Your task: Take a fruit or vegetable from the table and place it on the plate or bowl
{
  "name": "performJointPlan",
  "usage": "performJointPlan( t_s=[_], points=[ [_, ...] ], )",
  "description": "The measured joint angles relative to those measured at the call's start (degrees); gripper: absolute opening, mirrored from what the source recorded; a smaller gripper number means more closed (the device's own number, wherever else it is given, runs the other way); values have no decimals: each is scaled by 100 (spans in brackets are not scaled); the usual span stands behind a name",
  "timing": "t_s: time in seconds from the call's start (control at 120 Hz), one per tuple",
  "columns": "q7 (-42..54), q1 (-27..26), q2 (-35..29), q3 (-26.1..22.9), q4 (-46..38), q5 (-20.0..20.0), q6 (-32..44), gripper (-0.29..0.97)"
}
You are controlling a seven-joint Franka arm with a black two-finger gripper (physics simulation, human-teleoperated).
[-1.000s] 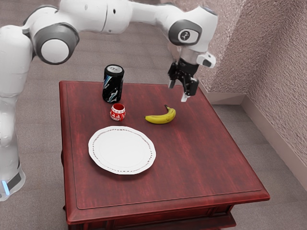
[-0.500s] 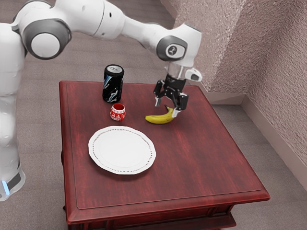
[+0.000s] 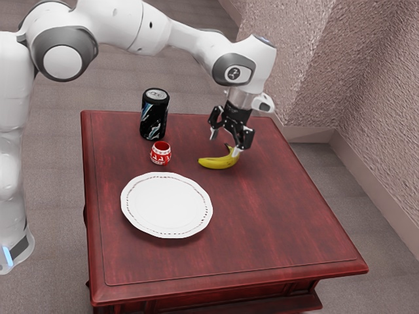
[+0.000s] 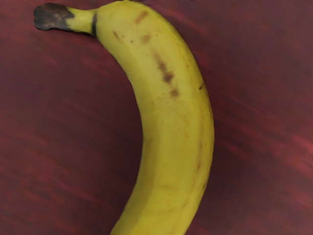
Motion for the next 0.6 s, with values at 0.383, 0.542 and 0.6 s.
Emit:
performJointPlan(
  t_s=[0.383,0.542,0.6],
  points=[
    [-120,8,203,-25,11,35,125,68],
    [-151,0,205,-26,11,40,144,68],
    [-160,-7,205,-26,11,45,148,68]
  ],
)
